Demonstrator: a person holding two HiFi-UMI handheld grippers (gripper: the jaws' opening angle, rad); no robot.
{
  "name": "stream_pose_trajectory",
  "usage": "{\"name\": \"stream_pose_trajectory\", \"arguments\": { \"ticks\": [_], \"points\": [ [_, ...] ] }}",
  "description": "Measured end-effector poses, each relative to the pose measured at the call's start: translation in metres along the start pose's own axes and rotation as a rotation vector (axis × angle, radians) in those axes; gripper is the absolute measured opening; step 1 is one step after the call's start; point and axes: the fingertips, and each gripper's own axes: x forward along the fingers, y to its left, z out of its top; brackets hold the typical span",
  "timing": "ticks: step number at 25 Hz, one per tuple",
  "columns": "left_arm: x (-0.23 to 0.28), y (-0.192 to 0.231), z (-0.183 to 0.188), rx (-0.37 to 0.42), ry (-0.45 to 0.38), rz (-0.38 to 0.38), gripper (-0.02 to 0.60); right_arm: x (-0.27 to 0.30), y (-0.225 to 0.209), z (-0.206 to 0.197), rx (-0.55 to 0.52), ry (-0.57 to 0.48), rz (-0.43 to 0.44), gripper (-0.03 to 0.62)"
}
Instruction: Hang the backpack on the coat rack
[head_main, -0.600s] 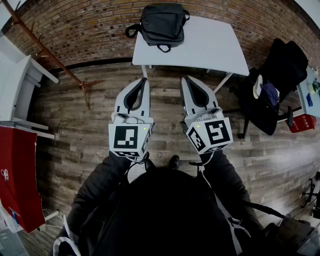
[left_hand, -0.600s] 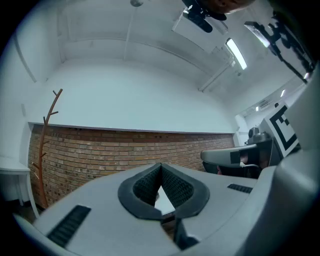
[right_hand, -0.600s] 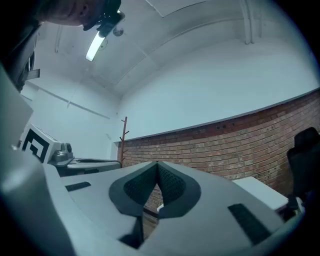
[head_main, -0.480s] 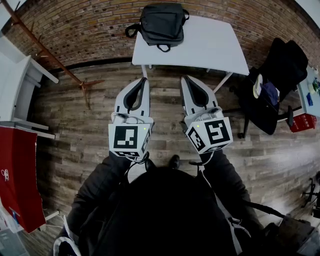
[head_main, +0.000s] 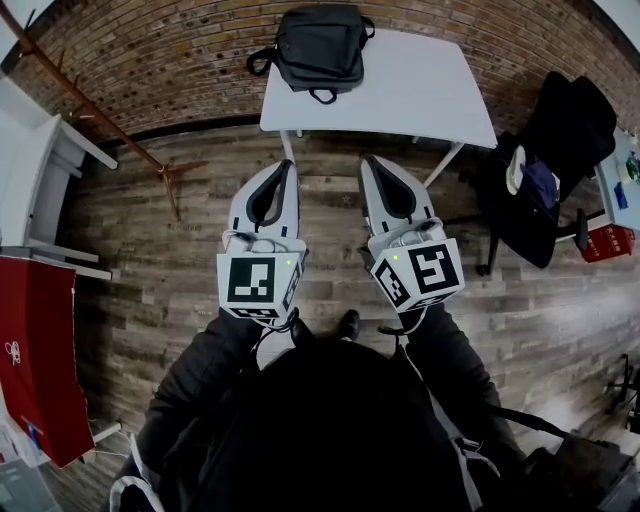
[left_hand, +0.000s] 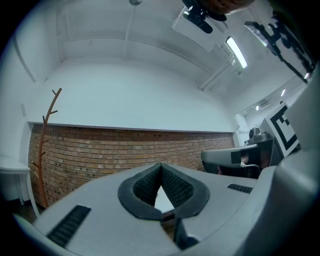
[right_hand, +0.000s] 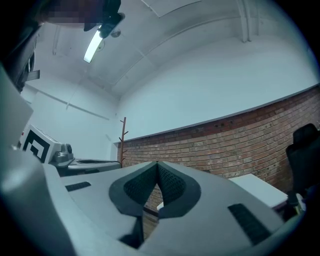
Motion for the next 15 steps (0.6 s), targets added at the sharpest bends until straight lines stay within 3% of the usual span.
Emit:
{"name": "stream_pose_trajectory", "arguments": {
  "ticks": [6, 15],
  "points": [
    [0.001, -0.015, -0.007, -0.001, 0.001, 0.007, 0.008, -0.013, -0.010, -0.002, 0.087, -0.038, 0.057, 0.008],
    [0.018, -0.050, -0.015, 0.012, 0.031, 0.035, 0.009, -0.025, -0.043, -0.022, 0.066, 0.031, 0.085, 0.009]
  ]
}}
